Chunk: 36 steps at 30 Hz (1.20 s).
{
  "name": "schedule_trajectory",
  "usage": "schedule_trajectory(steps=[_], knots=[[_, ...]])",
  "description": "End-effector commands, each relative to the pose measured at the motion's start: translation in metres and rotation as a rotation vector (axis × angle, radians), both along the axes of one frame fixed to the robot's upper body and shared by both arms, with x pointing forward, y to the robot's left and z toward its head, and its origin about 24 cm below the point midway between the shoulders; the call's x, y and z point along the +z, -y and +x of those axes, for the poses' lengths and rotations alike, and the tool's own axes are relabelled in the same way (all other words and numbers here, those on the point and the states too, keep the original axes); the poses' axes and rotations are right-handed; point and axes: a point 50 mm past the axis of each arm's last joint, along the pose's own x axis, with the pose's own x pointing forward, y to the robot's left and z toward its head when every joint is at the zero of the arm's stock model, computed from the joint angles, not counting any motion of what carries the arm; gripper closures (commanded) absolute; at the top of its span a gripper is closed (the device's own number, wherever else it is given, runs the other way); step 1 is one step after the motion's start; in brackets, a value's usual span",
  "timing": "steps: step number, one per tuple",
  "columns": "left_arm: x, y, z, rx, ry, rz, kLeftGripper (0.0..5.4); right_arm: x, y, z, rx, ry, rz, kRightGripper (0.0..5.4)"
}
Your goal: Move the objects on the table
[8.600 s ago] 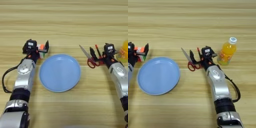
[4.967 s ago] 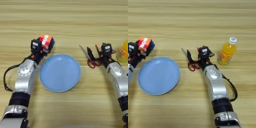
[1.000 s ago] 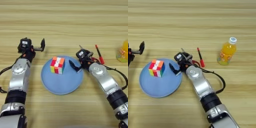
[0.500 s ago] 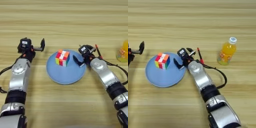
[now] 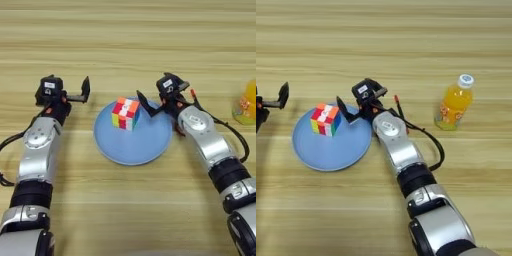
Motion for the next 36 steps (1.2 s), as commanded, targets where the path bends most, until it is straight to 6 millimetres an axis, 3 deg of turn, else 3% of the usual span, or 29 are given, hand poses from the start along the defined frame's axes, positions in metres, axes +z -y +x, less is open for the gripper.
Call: schedule_trajectory(steps=[1,11,17,25,36], knots=[[-0.001,-0.001,0.000,0.021,-0.006,0.008,0.04,0.028,0.016,0.002,-0.051,0.104,0.031,0.00],[-0.004,-0.014,0.004,0.155,-0.021,0.045,0.04,0.069,0.060,-0.007,-0.202,0.235,0.081,0.00],[-0.005,-0.016,0.005,0.169,-0.027,0.028,0.04,0.077,0.092,-0.009,-0.327,0.253,0.100,0.00],[-0.005,-0.015,0.006,0.165,-0.026,0.031,0.04,0.064,0.129,-0.015,-0.480,0.215,0.091,0.00],[-0.006,-0.015,0.007,0.160,-0.025,0.031,0.04,0.039,0.158,-0.031,-0.571,0.111,0.111,0.00]])
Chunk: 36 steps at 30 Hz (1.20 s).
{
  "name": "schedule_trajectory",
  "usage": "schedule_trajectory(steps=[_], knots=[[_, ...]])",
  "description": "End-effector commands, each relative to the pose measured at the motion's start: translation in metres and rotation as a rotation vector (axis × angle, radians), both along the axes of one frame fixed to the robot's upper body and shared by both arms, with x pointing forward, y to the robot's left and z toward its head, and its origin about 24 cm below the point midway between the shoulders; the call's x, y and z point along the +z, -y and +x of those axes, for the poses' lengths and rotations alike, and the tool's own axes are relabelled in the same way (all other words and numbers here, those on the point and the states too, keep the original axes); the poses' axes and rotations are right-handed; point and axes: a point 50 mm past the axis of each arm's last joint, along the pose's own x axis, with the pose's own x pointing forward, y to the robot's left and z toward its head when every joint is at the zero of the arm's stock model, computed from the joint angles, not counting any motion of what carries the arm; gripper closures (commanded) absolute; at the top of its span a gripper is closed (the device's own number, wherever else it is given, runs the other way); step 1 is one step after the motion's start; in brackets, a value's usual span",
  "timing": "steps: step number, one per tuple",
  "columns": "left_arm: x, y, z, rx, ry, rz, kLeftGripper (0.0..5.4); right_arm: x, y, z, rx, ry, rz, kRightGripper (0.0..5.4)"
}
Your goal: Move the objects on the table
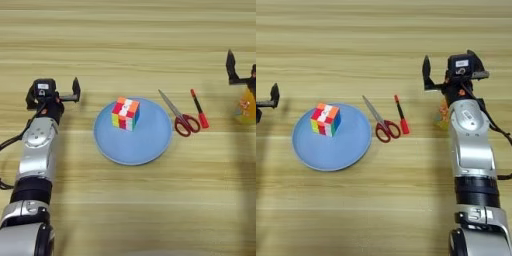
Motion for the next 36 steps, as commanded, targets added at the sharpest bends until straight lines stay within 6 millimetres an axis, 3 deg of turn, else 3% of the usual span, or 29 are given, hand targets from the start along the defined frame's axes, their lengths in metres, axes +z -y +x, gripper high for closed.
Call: schedule_trajectory(steps=[1,24,36], knots=[[0.002,-0.001,0.002,0.001,0.002,0.008,0.04,-0.014,0.012,-0.011,-0.030,-0.068,0.018,0.00],[0.002,-0.001,0.002,-0.007,0.004,0.012,0.04,-0.043,0.034,-0.002,-0.094,-0.192,0.106,0.00],[0.001,-0.002,0.002,-0.008,0.004,0.013,0.04,-0.045,0.037,0.002,-0.091,-0.185,0.158,0.00]])
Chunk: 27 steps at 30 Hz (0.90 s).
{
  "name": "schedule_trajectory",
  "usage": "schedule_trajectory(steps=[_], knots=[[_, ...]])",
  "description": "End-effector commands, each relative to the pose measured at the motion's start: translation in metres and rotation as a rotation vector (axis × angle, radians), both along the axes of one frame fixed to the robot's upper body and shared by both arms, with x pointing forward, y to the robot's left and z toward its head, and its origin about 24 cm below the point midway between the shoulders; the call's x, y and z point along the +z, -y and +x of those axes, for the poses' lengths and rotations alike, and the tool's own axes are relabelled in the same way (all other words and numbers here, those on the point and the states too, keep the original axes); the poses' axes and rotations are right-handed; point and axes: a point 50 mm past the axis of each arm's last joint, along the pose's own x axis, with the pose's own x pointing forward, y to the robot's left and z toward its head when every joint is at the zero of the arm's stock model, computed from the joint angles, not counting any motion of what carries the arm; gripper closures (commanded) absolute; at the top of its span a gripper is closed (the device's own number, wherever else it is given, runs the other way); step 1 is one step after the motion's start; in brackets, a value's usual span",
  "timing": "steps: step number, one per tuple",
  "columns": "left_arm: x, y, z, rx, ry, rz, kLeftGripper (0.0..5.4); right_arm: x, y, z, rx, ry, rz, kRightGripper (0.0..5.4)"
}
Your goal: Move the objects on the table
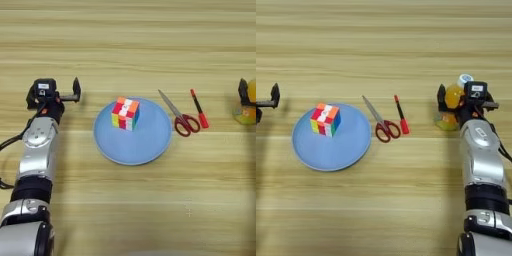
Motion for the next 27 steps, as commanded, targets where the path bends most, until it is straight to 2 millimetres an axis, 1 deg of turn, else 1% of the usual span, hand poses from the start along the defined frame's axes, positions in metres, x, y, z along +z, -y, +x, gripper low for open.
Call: schedule_trajectory(steps=[1,13,14,16,23,24,25,27], knots=[[0.003,-0.002,0.002,-0.002,0.007,0.012,0.04,0.006,0.002,0.003,0.003,0.027,0.014,0.00],[0.003,-0.001,0.002,-0.003,0.007,0.012,0.04,0.006,-0.005,0.004,0.045,0.023,0.060,0.00],[0.003,-0.001,0.002,-0.003,0.008,0.013,0.00,0.006,-0.005,0.004,0.046,0.023,0.062,0.17],[0.003,-0.001,0.002,-0.003,0.008,0.013,0.00,0.006,-0.006,0.004,0.050,0.024,0.067,0.28],[0.003,-0.001,0.002,-0.003,0.008,0.014,0.00,0.007,-0.010,0.004,0.075,0.027,0.078,0.98],[0.003,-0.001,0.002,-0.003,0.008,0.014,0.00,0.006,-0.010,0.004,0.078,0.026,0.082,1.18],[0.003,-0.001,0.002,-0.003,0.008,0.014,0.00,0.006,-0.011,0.004,0.080,0.025,0.086,1.18],[0.003,-0.001,0.002,-0.003,0.008,0.014,0.00,0.006,-0.011,0.004,0.082,0.024,0.088,1.44]])
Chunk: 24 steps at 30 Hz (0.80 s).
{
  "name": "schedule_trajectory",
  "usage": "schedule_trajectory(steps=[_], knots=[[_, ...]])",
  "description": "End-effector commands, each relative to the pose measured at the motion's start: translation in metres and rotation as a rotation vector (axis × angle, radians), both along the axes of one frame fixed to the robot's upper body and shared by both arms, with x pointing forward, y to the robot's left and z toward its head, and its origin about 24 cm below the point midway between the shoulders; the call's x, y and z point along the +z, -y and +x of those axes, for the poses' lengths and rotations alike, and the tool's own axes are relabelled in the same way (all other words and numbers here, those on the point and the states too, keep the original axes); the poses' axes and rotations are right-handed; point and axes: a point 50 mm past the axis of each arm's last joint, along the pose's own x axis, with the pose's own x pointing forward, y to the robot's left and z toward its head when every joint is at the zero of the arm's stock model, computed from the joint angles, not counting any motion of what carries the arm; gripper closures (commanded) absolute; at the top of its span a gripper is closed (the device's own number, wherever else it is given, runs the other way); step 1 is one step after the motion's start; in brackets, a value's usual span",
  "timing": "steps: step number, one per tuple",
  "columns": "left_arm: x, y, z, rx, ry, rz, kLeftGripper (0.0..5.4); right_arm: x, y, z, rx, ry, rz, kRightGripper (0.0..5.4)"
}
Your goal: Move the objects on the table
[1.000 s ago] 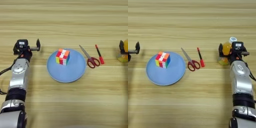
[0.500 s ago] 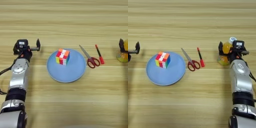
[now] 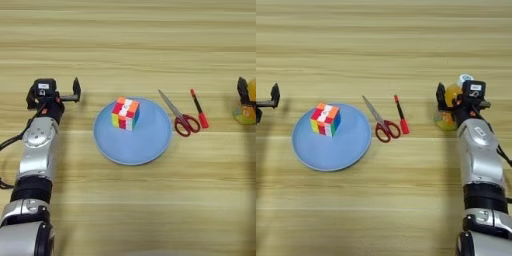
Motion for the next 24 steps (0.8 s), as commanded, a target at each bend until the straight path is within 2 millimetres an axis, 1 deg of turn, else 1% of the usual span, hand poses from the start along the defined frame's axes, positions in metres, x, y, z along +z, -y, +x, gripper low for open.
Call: schedule_trajectory(steps=[1,3,4,10,15,20,24], knots=[[0.003,-0.001,0.002,-0.003,0.008,0.013,0.00,0.006,-0.005,0.003,0.022,0.014,0.015,1.60],[0.003,-0.001,0.002,-0.003,0.008,0.013,0.00,0.006,-0.005,0.003,0.022,0.013,0.015,1.84],[0.003,-0.001,0.002,-0.003,0.008,0.013,0.00,0.006,-0.005,0.003,0.022,0.013,0.016,1.88],[0.002,-0.001,0.002,-0.004,0.008,0.011,0.00,0.003,-0.006,0.003,0.028,0.001,0.017,1.88],[0.003,0.001,0.002,-0.013,0.017,0.009,0.00,0.005,-0.007,0.003,0.032,0.008,0.015,1.88],[0.007,0.012,0.001,-0.116,0.051,-0.004,0.00,0.023,-0.015,0.006,0.061,0.063,-0.006,1.88],[0.014,0.027,-0.003,-0.227,0.103,0.001,0.00,0.043,-0.030,0.008,0.112,0.120,-0.031,1.88]])
